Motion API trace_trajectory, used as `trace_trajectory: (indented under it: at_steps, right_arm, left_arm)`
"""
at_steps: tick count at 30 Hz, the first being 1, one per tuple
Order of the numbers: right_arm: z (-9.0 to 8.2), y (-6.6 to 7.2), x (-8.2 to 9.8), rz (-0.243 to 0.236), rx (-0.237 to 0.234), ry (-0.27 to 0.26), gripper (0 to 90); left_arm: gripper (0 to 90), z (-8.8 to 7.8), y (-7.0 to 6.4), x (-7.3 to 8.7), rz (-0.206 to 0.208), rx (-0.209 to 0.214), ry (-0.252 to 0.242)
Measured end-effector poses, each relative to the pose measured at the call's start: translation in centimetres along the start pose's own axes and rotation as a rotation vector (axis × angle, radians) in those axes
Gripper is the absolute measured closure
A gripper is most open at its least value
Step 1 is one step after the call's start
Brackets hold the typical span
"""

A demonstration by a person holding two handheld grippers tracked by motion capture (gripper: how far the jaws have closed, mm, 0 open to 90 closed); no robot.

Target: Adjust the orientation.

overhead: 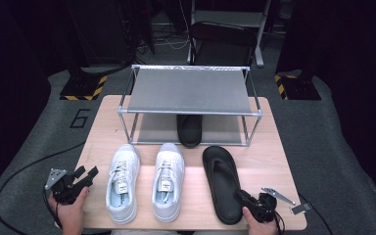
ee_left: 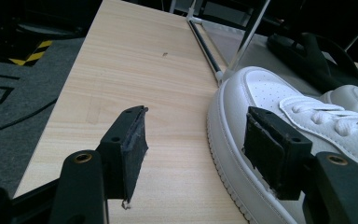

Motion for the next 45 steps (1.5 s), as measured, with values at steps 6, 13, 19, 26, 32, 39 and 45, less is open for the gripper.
trace_trajectory:
  at_steps: [6, 13, 19, 26, 32, 39, 45]
  right_arm:
    - [-0.1, 0.0, -0.1, 0.01, -0.006, -0.007, 65.9]
    - [-0.4, 0.0, -0.3, 0.031, -0.025, -0.014, 66.1]
    - [-0.6, -0.2, -0.6, 0.039, -0.015, -0.025, 66.0]
    - [-0.7, -0.2, -1.1, 0.051, -0.008, -0.035, 66.0]
    - [-0.7, -0.3, -1.6, 0.055, -0.005, -0.047, 66.0]
    - [0.0, -0.3, -3.1, 0.079, -0.003, -0.067, 66.0]
    - [1.3, 0.2, -4.4, 0.083, -0.006, -0.075, 66.0]
  left_arm:
    - [38.8, 0.0, 0.0, 0.0, 0.0, -0.001, 0.0]
    - [38.8, 0.0, 0.0, 0.0, 0.0, -0.001, 0.0]
    - [38.8, 0.0, 0.0, 0.0, -0.001, -0.001, 0.001]
    - [38.7, 0.0, -0.1, 0.1, -0.001, 0.003, 0.009]
    - [38.8, 0.0, -0.1, 0.1, 0.001, 0.006, 0.007]
    - [38.8, 0.0, -0.1, 0.1, 0.0, 0.002, 0.007]
    - [38.8, 0.0, -0.1, 0.1, 0.0, 0.004, 0.009]
Point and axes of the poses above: each handheld gripper's, and its own axes: z roughly forward along the jaws, x roughly out of its underside, y roughly to its left, the point moved 8 cm from there along z, roughly forward along the jaws, and after that the axes turned 12 degrees about x, right-handed, at the moved point
